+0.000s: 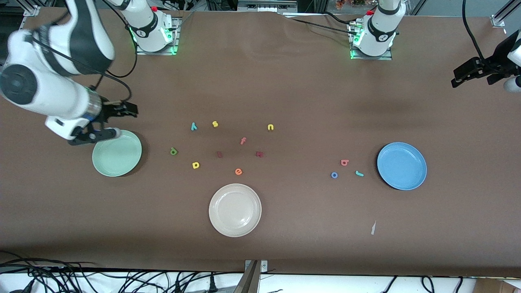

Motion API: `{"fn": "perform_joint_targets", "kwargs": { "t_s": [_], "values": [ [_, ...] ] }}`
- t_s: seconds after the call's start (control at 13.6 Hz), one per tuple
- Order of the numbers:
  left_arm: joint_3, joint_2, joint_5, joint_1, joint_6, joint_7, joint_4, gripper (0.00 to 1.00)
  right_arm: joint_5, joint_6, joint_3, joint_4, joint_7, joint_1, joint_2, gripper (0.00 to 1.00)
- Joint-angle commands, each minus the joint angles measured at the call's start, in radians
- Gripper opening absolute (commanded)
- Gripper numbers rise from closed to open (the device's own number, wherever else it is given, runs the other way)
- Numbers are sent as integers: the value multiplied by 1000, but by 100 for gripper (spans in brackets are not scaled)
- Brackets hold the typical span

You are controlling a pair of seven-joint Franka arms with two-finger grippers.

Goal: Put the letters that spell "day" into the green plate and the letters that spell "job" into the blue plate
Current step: 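Move the right gripper over the green letter p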

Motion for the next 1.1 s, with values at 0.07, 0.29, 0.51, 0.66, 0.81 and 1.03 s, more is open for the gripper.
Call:
{"fn": "perform_joint_targets", "kwargs": {
  "t_s": [0.07, 0.29, 0.51, 0.66, 0.81, 1.03],
  "values": [
    [-3, -6, -24, 6, -13, 12, 10, 100, 2, 211, -4, -130, 65, 55, 33, 100],
    [-3, -6, -24, 6, -13, 12, 10, 100, 1, 346, -4, -157, 65, 104, 104, 100],
    [-3, -6, -24, 6, -13, 12, 10, 100, -7, 444, -4, -157, 46, 118, 165, 100],
    [-3, -6, -24, 6, -13, 12, 10, 100, -8, 516, -4, -164, -3, 124, 210, 100],
    [-3, -6, -24, 6, -13, 12, 10, 100, -10, 603, -4, -205, -62, 125, 222, 100],
    [-3, -6, -24, 6, -14, 12, 10, 100, -15, 708, -4, -256, -149, 124, 231, 100]
  ]
}}
